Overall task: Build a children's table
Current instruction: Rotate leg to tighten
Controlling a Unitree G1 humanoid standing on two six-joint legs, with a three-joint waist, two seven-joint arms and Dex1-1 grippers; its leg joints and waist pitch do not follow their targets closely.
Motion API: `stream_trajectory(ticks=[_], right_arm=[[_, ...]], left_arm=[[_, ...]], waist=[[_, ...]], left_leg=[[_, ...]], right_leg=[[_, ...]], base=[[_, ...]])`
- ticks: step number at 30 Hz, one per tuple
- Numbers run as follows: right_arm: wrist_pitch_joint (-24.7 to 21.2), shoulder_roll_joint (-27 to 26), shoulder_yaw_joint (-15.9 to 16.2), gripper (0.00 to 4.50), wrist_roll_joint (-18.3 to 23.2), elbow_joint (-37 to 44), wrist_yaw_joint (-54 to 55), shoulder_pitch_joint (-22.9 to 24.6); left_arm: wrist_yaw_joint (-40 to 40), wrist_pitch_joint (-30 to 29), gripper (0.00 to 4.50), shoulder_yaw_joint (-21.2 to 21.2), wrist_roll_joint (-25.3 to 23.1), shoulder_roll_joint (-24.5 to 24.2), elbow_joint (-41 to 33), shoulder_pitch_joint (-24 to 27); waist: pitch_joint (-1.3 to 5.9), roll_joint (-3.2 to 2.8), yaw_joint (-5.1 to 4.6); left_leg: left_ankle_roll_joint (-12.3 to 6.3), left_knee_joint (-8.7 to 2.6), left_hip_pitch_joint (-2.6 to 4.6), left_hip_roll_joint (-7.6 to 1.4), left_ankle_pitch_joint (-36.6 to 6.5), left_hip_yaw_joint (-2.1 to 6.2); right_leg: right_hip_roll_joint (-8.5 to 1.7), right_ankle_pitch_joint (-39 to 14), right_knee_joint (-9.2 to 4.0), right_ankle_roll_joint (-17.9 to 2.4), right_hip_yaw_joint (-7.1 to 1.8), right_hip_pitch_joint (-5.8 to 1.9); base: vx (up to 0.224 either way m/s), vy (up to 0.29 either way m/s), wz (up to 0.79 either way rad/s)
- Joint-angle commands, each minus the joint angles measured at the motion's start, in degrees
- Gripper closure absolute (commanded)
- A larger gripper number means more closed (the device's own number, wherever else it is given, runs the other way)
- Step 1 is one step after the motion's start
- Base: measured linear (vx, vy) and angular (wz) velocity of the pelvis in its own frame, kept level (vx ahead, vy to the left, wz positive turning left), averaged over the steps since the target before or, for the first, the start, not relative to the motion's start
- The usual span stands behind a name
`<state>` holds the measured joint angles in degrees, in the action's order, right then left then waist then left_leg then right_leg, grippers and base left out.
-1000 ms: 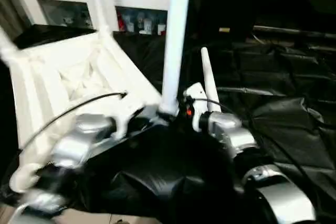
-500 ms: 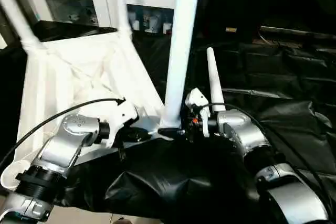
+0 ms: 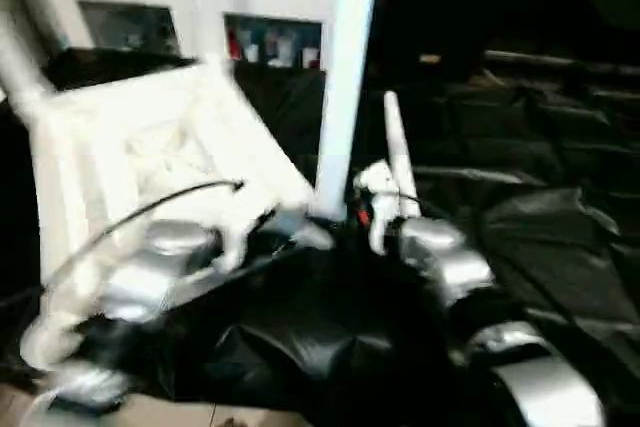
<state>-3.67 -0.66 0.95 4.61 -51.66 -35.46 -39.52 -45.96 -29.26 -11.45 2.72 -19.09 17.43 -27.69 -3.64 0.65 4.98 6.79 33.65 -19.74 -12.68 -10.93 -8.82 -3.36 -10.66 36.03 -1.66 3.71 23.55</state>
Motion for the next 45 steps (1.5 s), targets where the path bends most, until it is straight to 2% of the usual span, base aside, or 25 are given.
stream_trajectory(ticks=[1,3,5,8,13,14,16,17,18,20,22,23,26,27,28,30,32,34,35,36,37,38,41,43,45], right_arm=[[-1.8,-2.7,1.0,1.76,-1.2,-3.8,5.8,0.6],[-1.1,-4.5,0.8,1.76,-0.9,-4.9,7.6,0.0],[-0.6,-5.9,-0.1,1.2,0.1,-5.6,7.3,-0.6],[0.2,-6.3,-0.1,0.88,0.0,-5.3,6.8,-1.0],[3.4,-4.5,0.6,0.88,-1.3,-2.0,8.5,-0.4],[3.3,-4.1,0.3,0.79,-1.1,-0.6,9.0,0.0],[3.1,-3.6,-0.2,0.79,-0.7,1.4,9.3,0.7],[3.0,-3.1,-0.9,0.79,-0.5,3.7,9.7,1.7],[3.0,-2.8,-0.9,0.79,-0.9,5.0,10.2,2.4],[2.7,-2.2,-0.6,0.79,-1.6,7.9,11.1,4.2],[2.0,-2.4,-0.8,0.79,-1.6,10.5,12.0,5.8],[1.6,-2.5,-0.9,0.79,-1.4,11.8,12.3,6.5],[0.1,-2.6,0.3,0.79,-1.4,15.6,11.7,8.6],[-1.1,-2.5,1.6,0.79,-1.9,17.4,10.9,9.5],[-1.7,-2.5,2.1,0.79,-2.1,18.1,10.6,9.9],[-2.2,-2.2,3.0,0.79,-2.8,18.6,10.1,10.1],[-5.2,-0.9,6.4,0.79,-4.9,20.7,8.4,10.9],[-5.9,-0.7,6.9,0.79,-5.0,21.4,8.1,11.2],[-8.2,-0.3,7.7,0.79,-5.0,23.1,7.5,11.8],[-9.1,-0.1,8.0,0.79,-5.1,23.6,7.4,12.0],[-9.1,-0.1,8.0,0.79,-5.1,23.6,7.4,12.0],[-10.1,0.1,8.3,0.79,-5.2,24.1,7.4,12.2],[-11.3,0.4,8.7,0.79,-5.7,23.6,7.6,11.9],[-11.7,0.2,8.7,0.79,-5.6,23.0,7.6,11.3],[-12.1,-0.1,9.0,0.79,-5.6,21.7,7.5,10.3]], left_arm=[[8.2,-0.4,4.5,3.3,0.2,2.9,2.2,-2.3],[10.6,0.1,4.5,3.3,-0.1,5.3,3.0,-3.1],[11.0,0.5,4.5,2.7,-0.2,6.7,2.9,-3.3],[9.7,1.9,4.5,1.2,-0.9,6.8,2.3,-3.0],[11.1,6.8,4.5,1.2,-2.0,6.6,6.2,-4.6],[12.2,7.5,4.06,2.1,-1.7,7.1,7.6,-5.5],[13.5,8.9,3.95,3.5,-0.9,8.1,9.6,-6.8],[15.5,11.7,3.91,5.3,0.0,9.5,12.3,-8.5],[17.0,13.5,3.81,5.7,-0.4,9.8,13.8,-9.4],[20.5,16.3,3.47,6.9,-1.0,10.5,16.0,-11.0],[23.3,17.6,3.41,8.0,-1.3,10.6,16.1,-11.6],[24.3,18.2,3.27,8.4,-1.5,10.6,16.0,-11.7],[25.8,17.2,3.03,9.6,-1.6,10.0,11.7,-9.7],[25.7,15.6,2.99,10.0,-2.2,8.8,7.3,-7.1],[25.7,15.3,2.94,10.1,-2.6,8.3,5.7,-6.1],[25.9,13.3,2.59,10.6,-3.1,7.1,2.3,-4.2],[29.3,7.2,2.49,14.7,-5.0,1.9,-7.1,2.0],[30.3,6.1,2.22,15.9,-5.7,0.6,-8.8,3.2],[33.6,3.5,2.14,20.4,-8.2,-1.9,-12.7,6.4],[36.2,2.6,2.14,23.1,-10.4,-2.9,-14.6,8.0],[36.2,2.6,2.03,23.1,-10.4,-2.9,-14.6,8.0],[38.1,1.8,1.91,25.9,-12.2,-4.1,-16.9,10.2],[41.0,-2.4,1.71,33.9,-14.3,-4.6,-23.0,16.6],[41.6,-4.2,1.6,35.5,-14.8,-4.8,-24.8,19.5],[41.5,-6.4,1.35,35.8,-14.4,-5.2,-25.6,22.2]], waist=[[3.49,-0.76,-0.1],[3.54,-0.68,0.04],[3.75,-0.8,0.12],[3.83,-1.0,0.12],[4.03,-1.21,0.19],[3.99,-1.28,0.35],[3.92,-1.13,0.39],[4.16,-0.68,0.51],[4.18,-0.86,0.66],[4.53,-0.38,0.8],[4.65,0.1,0.76],[4.62,-0.12,0.71],[4.55,0.18,0.75],[4.6,-0.19,0.74],[4.56,-0.07,0.7],[4.47,-0.5,0.68],[4.22,-0.44,0.31],[3.98,-0.52,-0.04],[3.56,-0.28,-0.09],[3.51,-0.41,-0.24],[3.34,-0.47,-0.3],[3.38,-0.36,-0.19],[3.18,0.07,-0.23],[3.18,-0.22,-0.13],[3.2,0.26,0.1]], left_leg=[[1.4,-4.21,0.02,0.02,-13.4,-0.57],[0.63,-4.12,-0.29,0.12,-12.5,-0.58],[-0.03,-4.05,-0.42,0.15,-11.7,-0.61],[-0.58,-4.15,-0.58,0.06,-11.0,-0.53],[-0.56,-4.1,-0.37,0.09,-11.6,-0.64],[-0.58,-4.11,-0.25,0.13,-11.9,-0.69],[-0.72,-4.07,-0.64,0.37,-11.3,-0.68],[-0.88,-3.95,-0.95,0.39,-9.6,-0.65],[-0.93,-3.94,-0.93,0.39,-9.0,-0.6],[-1.39,-3.78,-1.12,0.16,-6.3,-0.4],[-1.98,-3.65,-1.31,0.25,-4.5,-0.48],[-2.45,-3.65,-1.31,0.25,-3.8,-0.43],[-3.74,-3.55,-1.25,0.1,-2.3,-0.53],[-3.98,-3.52,-1.16,0.05,-2.0,-0.56],[-4.0,-3.58,-1.29,-0.11,-1.8,-0.47],[-3.44,-3.63,-0.76,-0.19,-3.7,-0.75],[-2.32,-3.96,-1.12,-0.32,-4.9,-0.61],[-1.9,-4.0,-0.84,-0.29,-6.6,-0.7],[-1.68,-4.16,-0.68,-0.21,-8.0,-0.78],[-1.35,-4.33,-0.81,-0.38,-8.3,-0.64],[-1.28,-4.4,-0.74,-0.37,-9.0,-0.61],[-1.04,-4.38,-0.39,-0.36,-9.9,-0.66],[-0.63,-4.66,-0.48,-0.49,-10.3,-0.55],[-0.57,-4.58,-0.18,-0.32,-11.3,-0.65],[-0.38,-4.8,-0.23,-0.32,-13.4,-0.43]], right_leg=[[-3.94,-19.6,-5.47,-9.5,-2.7,-2.97],[-3.96,-19.0,-5.48,-8.8,-2.73,-3.07],[-3.87,-17.4,-5.31,-8.8,-2.75,-3.08],[-3.78,-15.5,-5.12,-9.1,-2.59,-3.16],[-3.81,-15.2,-5.29,-9.2,-2.58,-3.04],[-3.76,-15.6,-5.37,-8.9,-2.61,-2.95],[-3.72,-16.0,-5.5,-8.2,-2.58,-3.3],[-3.8,-14.3,-5.31,-8.0,-2.61,-3.61],[-3.79,-13.5,-5.2,-7.9,-2.6,-3.57],[-3.83,-8.4,-4.47,-8.5,-2.55,-3.73],[-3.78,-4.5,-4.08,-9.1,-2.51,-3.96],[-3.85,-3.0,-3.92,-9.7,-2.49,-3.91],[-3.97,0.5,-3.51,-11.1,-2.49,-3.94],[-3.97,0.8,-3.5,-11.7,-2.48,-3.84],[-4.03,1.2,-3.39,-11.8,-2.44,-3.99],[-3.83,-0.6,-3.64,-11.7,-2.45,-3.54],[-3.82,-2.3,-3.72,-11.2,-2.28,-3.83],[-3.68,-5.0,-4.12,-10.4,-2.38,-3.51],[-3.57,-7.8,-4.49,-9.7,-2.45,-3.24],[-3.55,-8.6,-4.49,-9.2,-2.45,-3.36],[-3.52,-9.6,-4.7,-8.9,-2.42,-3.2],[-3.49,-11.1,-4.87,-8.6,-2.47,-2.98],[-3.4,-10.2,-4.73,-8.9,-2.5,-2.92],[-3.3,-10.9,-4.94,-8.8,-2.58,-2.56],[-3.48,-13.3,-4.95,-8.5,-2.57,-2.6]], base=[[0.0,0.0,0.0],[0.0,0.0,0.0],[0.0,0.0,0.0],[0.0,0.0,0.0],[0.0,0.0,0.0],[0.0,0.0,0.0],[0.0,0.0,0.0],[0.0,0.0,0.0],[0.0,0.0,0.0],[0.0,0.0,0.0],[0.0,0.0,0.0],[0.0,0.0,0.0],[0.0,0.0,0.0],[0.0,0.0,0.0],[0.0,0.0,0.0],[0.0,0.0,0.0],[0.0,0.0,0.0],[0.0,0.0,0.0],[0.0,0.0,0.0],[0.0,0.0,0.0],[0.0,0.0,0.0],[0.0,0.0,0.0],[0.0,0.0,0.0],[0.0,0.0,0.0],[0.0,0.0,0.0]])
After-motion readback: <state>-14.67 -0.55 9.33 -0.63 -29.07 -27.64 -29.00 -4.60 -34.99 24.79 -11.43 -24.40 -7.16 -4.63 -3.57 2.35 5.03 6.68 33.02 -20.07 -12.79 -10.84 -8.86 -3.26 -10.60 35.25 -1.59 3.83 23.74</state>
